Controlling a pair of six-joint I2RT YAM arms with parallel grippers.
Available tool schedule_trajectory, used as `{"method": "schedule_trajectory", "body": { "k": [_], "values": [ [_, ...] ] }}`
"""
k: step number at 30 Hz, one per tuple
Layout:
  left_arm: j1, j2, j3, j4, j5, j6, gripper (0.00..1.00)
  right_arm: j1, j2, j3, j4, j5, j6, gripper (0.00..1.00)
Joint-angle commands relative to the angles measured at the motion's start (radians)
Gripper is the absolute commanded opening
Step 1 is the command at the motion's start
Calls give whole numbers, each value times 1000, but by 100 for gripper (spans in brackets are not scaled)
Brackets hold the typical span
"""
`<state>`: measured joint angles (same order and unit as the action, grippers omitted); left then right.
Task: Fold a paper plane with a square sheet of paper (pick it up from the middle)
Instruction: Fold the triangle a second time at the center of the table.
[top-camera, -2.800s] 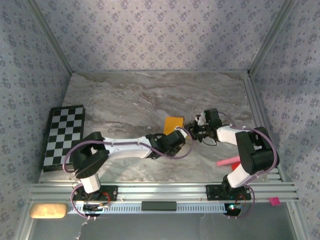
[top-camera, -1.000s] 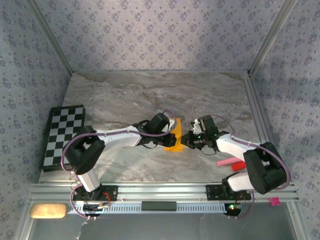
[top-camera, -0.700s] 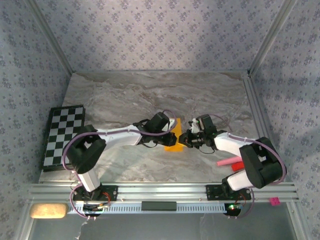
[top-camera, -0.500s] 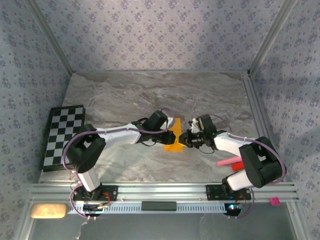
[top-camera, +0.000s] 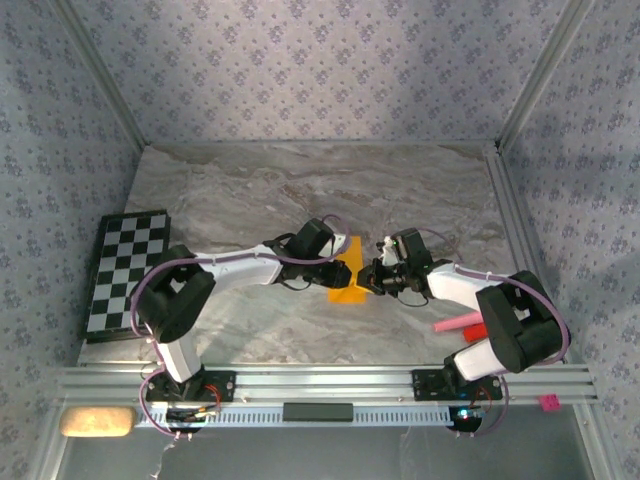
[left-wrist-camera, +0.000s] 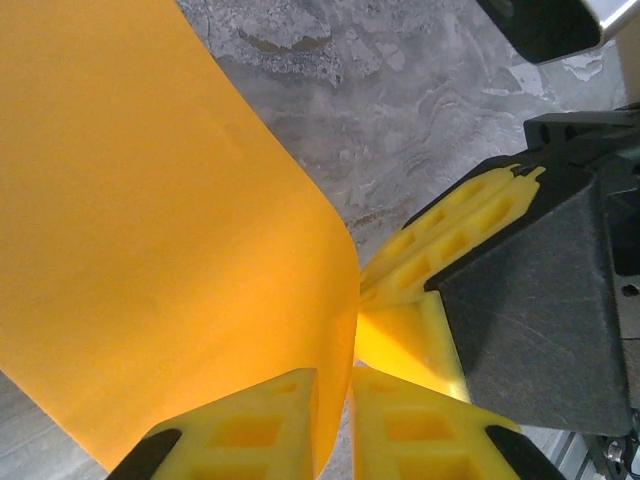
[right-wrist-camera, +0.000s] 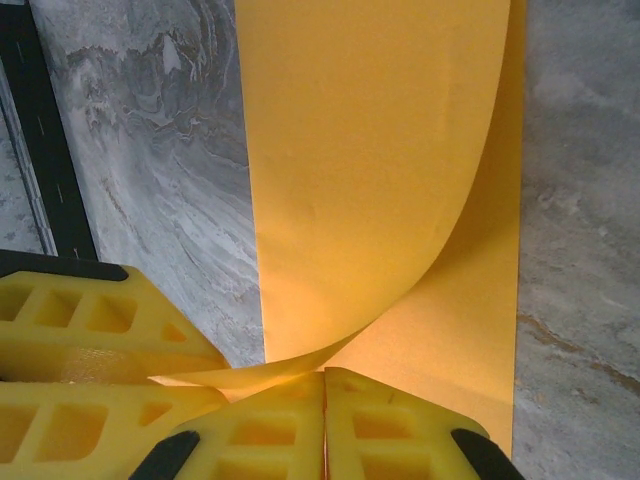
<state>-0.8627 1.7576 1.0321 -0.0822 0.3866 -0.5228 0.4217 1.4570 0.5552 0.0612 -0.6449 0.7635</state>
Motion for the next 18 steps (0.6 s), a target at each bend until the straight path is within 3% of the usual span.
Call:
{"method": "schedule_trajectory", "body": {
  "k": [1, 9, 18],
  "values": [
    [8, 14, 32, -4, 37, 24, 17, 4, 12, 22, 3, -24, 5, 9],
    [10, 6, 32, 12, 37, 22, 16, 5, 18, 25, 7, -27, 7, 9],
    [12, 3, 28, -5, 31, 40, 3, 6, 15, 24, -42, 13, -8, 9]
  ]
}}
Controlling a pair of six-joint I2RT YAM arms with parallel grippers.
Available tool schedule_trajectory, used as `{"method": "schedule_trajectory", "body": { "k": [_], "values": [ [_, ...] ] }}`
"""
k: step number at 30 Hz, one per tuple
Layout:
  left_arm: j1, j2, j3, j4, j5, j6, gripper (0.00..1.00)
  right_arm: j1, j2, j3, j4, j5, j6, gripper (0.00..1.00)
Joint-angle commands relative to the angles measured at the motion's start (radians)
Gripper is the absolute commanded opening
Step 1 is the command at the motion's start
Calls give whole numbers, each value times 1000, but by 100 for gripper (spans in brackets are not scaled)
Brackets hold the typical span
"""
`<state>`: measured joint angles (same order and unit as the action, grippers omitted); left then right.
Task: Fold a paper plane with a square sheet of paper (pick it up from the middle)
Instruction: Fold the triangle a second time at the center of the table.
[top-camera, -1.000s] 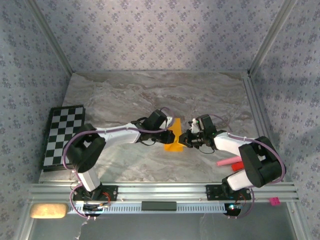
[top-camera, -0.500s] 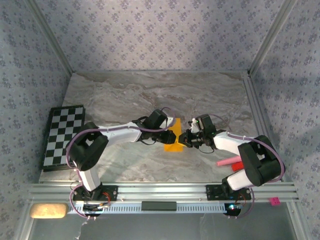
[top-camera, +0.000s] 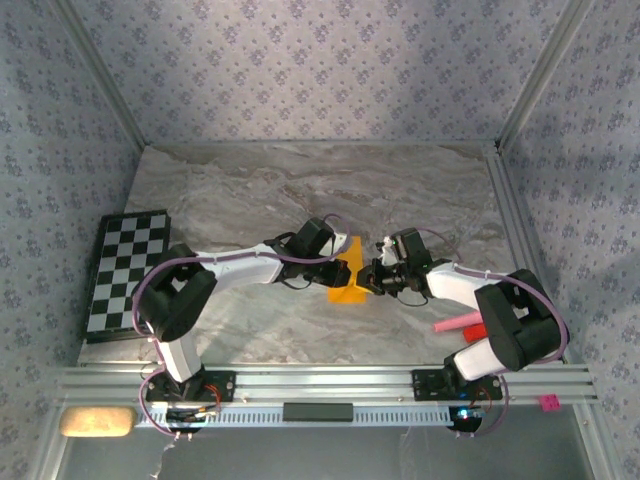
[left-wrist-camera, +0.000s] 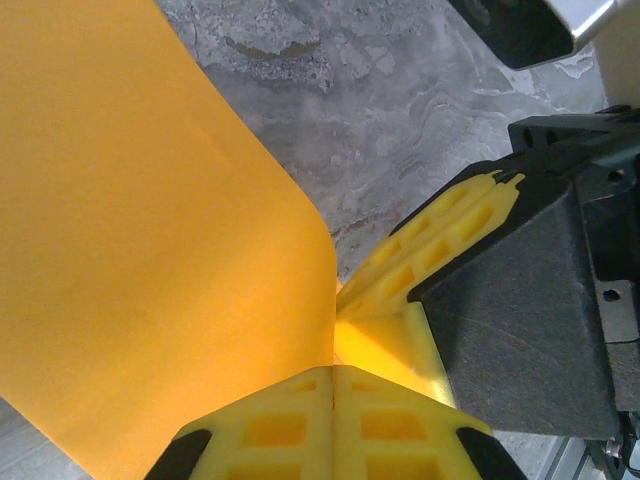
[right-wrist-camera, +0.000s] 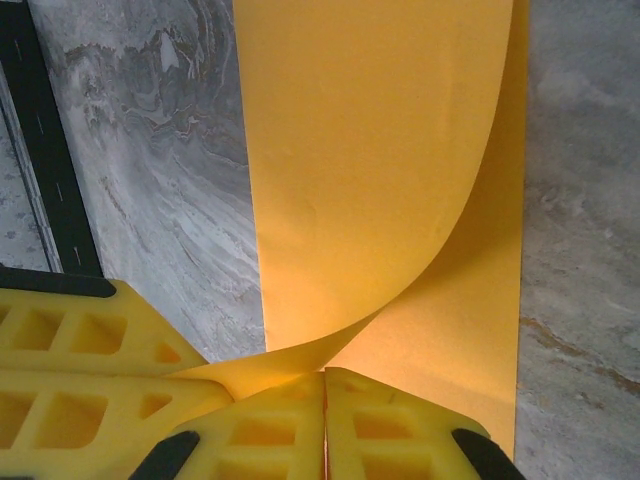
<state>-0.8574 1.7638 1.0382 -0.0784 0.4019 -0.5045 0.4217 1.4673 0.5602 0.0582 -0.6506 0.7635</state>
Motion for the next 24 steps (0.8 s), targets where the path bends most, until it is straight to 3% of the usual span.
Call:
{"method": "schedule_trajectory", "body": {
  "k": [1, 5, 13, 24],
  "values": [
    [8, -6, 19, -8, 13, 20, 3, 9, 3, 24, -72, 46, -19, 9],
    [8, -12, 15, -4, 4, 11, 3, 46, -6, 54, -195, 177, -64, 9],
    [10, -12, 6, 6, 0, -5, 3, 92, 37, 78, -241, 262, -76, 8],
    [8, 3, -12, 46, 3, -54, 3, 67, 46, 89, -364, 329, -176, 8]
  ]
}}
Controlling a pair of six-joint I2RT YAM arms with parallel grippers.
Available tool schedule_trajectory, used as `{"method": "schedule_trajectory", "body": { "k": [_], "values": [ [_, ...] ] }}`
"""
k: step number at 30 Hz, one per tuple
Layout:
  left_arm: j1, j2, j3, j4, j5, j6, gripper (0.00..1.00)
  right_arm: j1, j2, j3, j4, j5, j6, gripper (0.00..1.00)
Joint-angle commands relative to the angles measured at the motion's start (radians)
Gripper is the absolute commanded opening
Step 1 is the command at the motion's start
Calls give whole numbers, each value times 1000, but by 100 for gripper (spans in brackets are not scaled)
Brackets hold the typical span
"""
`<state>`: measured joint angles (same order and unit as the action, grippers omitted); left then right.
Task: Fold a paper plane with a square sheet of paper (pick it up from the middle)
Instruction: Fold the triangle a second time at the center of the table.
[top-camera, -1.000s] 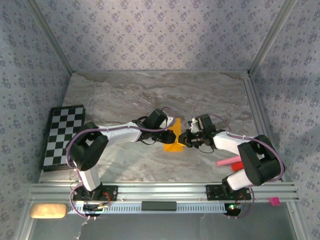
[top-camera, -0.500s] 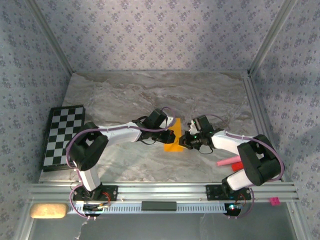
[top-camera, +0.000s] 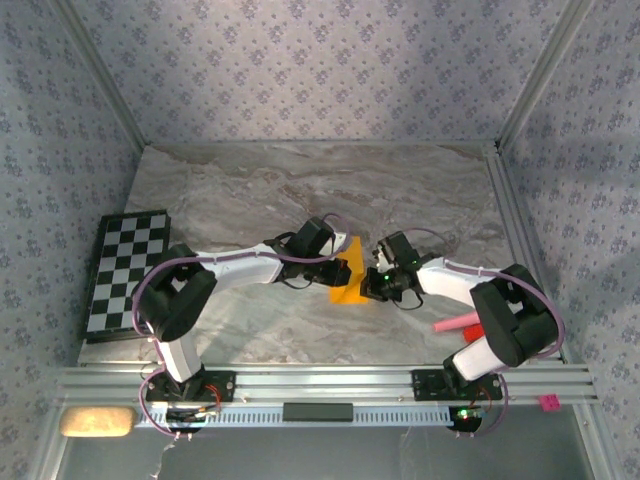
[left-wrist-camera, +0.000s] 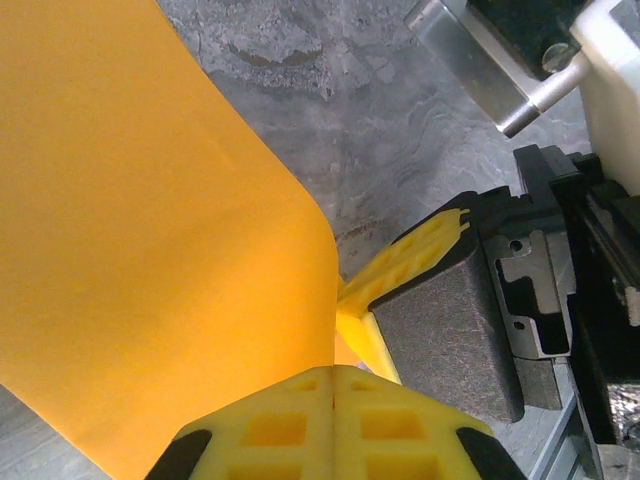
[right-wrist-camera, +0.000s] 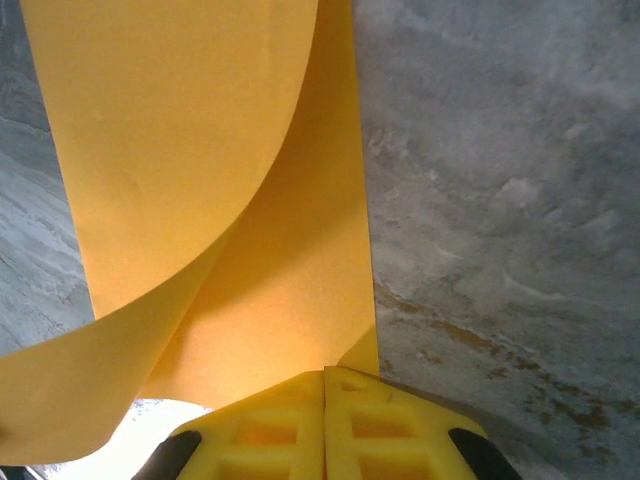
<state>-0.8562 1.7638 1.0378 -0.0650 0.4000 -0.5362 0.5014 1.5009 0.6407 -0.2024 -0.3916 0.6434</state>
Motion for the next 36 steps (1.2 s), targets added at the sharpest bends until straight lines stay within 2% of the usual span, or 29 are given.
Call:
{"method": "schedule_trajectory", "body": {
  "k": [1, 4, 15, 21, 26, 36],
  "values": [
    [8, 5, -14, 36, 6, -29, 3, -15, 10, 19, -114, 76, -64, 8],
    [8, 8, -19, 55, 7, -46, 3, -17, 2, 38, -118, 79, -72, 9],
    [7, 20, -24, 63, 0, -44, 3, -1, -27, 2, 82, -40, 37, 12],
    [7, 21, -23, 59, -7, -39, 3, 0, 47, 5, 55, -18, 28, 11],
    [11, 19, -24, 44, -30, -23, 3, 1, 59, -15, 3, 52, 7, 10],
    [37, 47, 0, 13, -58, 15, 3, -4, 61, -9, -6, 40, -7, 10]
  ]
}}
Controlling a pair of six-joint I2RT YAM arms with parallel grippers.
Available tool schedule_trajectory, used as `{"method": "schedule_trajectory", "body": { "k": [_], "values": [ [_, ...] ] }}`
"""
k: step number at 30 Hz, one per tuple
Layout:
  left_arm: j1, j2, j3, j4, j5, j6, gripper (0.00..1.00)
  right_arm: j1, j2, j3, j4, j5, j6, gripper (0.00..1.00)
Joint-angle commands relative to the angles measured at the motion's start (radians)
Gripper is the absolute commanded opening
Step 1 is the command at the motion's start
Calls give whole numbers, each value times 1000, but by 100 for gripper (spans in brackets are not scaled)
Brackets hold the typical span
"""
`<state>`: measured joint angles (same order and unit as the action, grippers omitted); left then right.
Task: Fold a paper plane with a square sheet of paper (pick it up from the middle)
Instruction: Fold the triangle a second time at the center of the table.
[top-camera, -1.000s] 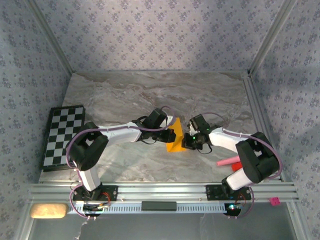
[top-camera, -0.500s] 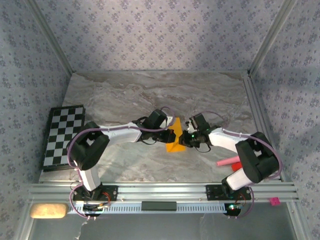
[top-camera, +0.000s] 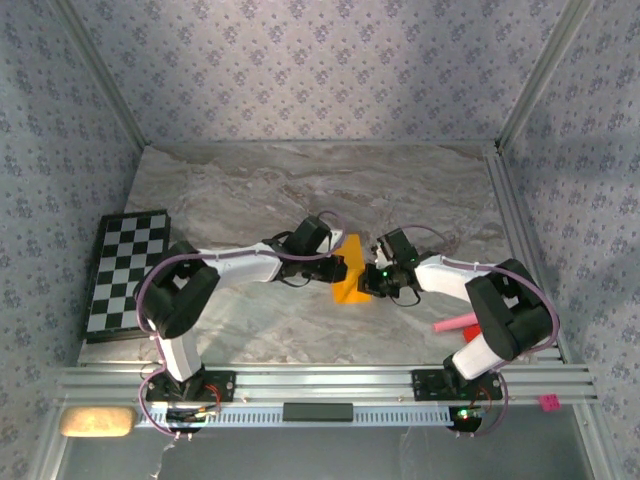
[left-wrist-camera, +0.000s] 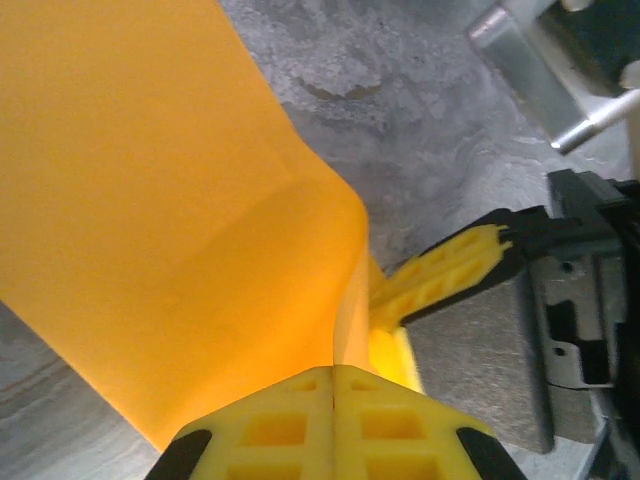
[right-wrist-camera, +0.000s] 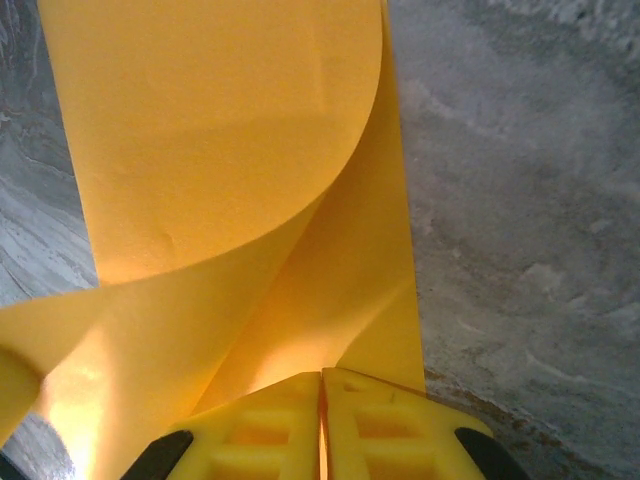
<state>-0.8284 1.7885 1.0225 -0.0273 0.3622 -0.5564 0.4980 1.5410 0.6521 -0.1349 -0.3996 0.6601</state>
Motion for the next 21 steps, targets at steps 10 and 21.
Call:
{"method": "schedule_trajectory", "body": {
  "k": [10, 21],
  "values": [
    [8, 62, 53, -80, -90, 97, 3, -1, 29, -9, -76, 35, -24, 11],
    [15, 77, 67, -85, -114, 119, 3, -2, 36, -4, -85, 28, -24, 11]
  ]
}}
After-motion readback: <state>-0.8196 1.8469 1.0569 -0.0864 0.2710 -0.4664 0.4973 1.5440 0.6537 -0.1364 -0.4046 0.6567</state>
